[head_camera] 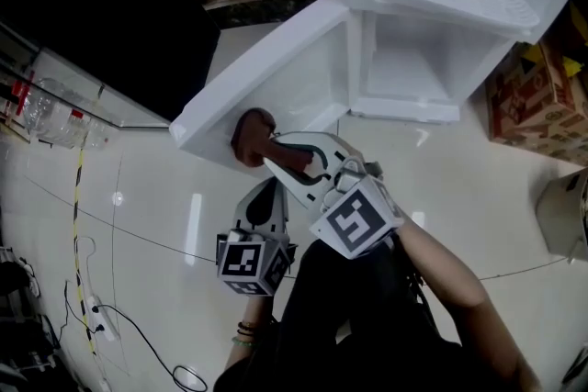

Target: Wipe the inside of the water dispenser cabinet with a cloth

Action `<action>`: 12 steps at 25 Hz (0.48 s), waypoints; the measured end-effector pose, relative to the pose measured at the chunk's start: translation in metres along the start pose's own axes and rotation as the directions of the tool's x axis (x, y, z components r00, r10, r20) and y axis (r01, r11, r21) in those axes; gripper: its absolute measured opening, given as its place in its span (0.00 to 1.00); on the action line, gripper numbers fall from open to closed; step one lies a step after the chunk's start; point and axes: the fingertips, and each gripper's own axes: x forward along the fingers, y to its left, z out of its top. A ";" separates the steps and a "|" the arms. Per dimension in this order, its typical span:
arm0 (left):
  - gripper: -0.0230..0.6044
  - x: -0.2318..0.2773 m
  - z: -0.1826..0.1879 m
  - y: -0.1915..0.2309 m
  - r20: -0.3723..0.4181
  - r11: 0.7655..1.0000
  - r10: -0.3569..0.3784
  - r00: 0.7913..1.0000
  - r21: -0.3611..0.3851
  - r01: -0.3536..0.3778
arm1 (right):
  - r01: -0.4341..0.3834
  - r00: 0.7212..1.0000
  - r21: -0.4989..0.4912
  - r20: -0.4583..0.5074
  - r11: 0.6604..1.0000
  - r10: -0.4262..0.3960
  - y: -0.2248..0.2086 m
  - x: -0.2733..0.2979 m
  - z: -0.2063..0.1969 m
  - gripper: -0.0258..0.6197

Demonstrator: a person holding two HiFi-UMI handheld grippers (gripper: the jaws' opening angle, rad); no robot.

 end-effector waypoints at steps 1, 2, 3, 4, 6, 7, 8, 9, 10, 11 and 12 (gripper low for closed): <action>0.01 0.000 0.000 0.000 0.001 1.000 -0.001 1.000 0.000 0.001 | 0.009 1.000 -0.001 -0.002 1.000 -0.009 -0.003 0.003 -0.004 0.16; 0.01 0.000 -0.001 0.001 0.001 1.000 -0.002 1.000 0.000 0.002 | 0.021 1.000 -0.001 -0.005 1.000 -0.021 -0.008 0.004 -0.008 0.16; 0.01 0.000 -0.001 0.001 0.001 1.000 -0.003 1.000 0.000 0.003 | 0.037 0.999 0.000 -0.009 0.999 -0.037 -0.015 0.005 -0.012 0.16; 0.01 0.001 -0.002 0.001 0.000 1.000 -0.004 1.000 -0.001 0.004 | 0.057 0.998 0.001 -0.014 0.998 -0.057 -0.023 0.004 -0.016 0.16; 0.01 0.001 -0.004 0.001 -0.003 1.000 -0.006 1.000 -0.005 0.006 | 0.107 0.994 0.007 -0.027 0.994 -0.107 -0.042 0.000 -0.024 0.16; 0.01 0.001 -0.004 0.002 -0.003 1.000 -0.006 1.000 -0.008 0.006 | 0.137 0.990 0.010 -0.036 0.991 -0.136 -0.053 -0.003 -0.028 0.16; 0.01 0.002 -0.004 0.002 -0.002 1.000 -0.007 1.000 -0.010 0.007 | 0.168 0.985 0.012 -0.047 0.986 -0.167 -0.065 -0.007 -0.033 0.16; 0.01 0.002 -0.004 0.002 -0.002 1.000 -0.008 1.000 -0.010 0.008 | 0.199 0.978 0.011 -0.061 0.980 -0.198 -0.077 -0.012 -0.037 0.16; 0.01 0.002 -0.004 0.002 -0.002 1.000 -0.009 1.000 -0.011 0.009 | 0.231 0.970 0.007 -0.078 0.973 -0.230 -0.090 -0.017 -0.042 0.16; 0.01 0.002 -0.004 0.002 -0.002 1.000 -0.009 1.000 -0.010 0.009 | 0.262 0.961 0.006 -0.091 0.965 -0.261 -0.102 -0.023 -0.046 0.16; 0.01 0.001 -0.005 0.002 -0.003 1.000 -0.008 1.000 -0.010 0.008 | 0.294 0.951 0.010 -0.101 0.956 -0.291 -0.113 -0.029 -0.049 0.16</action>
